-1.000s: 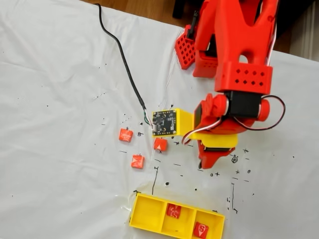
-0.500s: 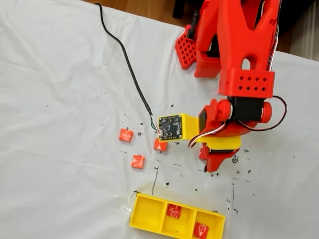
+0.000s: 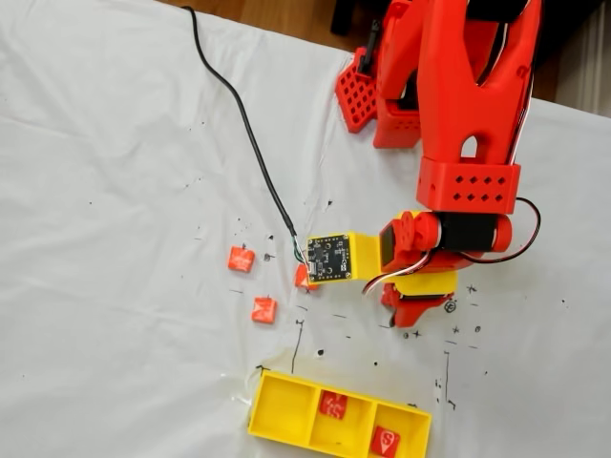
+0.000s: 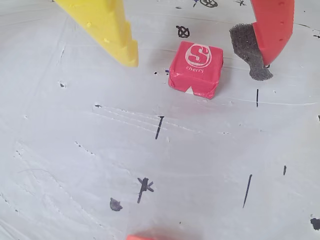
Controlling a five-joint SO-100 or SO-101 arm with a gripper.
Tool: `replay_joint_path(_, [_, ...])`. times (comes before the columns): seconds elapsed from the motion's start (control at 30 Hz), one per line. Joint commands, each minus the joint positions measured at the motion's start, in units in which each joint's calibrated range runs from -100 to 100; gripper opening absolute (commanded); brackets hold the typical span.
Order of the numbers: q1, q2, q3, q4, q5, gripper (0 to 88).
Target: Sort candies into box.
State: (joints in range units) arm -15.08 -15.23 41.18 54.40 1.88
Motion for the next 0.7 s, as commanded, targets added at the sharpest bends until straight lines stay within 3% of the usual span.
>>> replay_joint_path(0.0, [-0.7, 0.5, -0.9, -0.9, -0.3, 28.1])
replay_joint_path(0.57, [-1.2, 6.1, -4.8, -2.1, -0.9, 25.0])
replay_joint_path(0.67, [-1.2, 6.5, -5.5, -2.0, -1.0, 21.2])
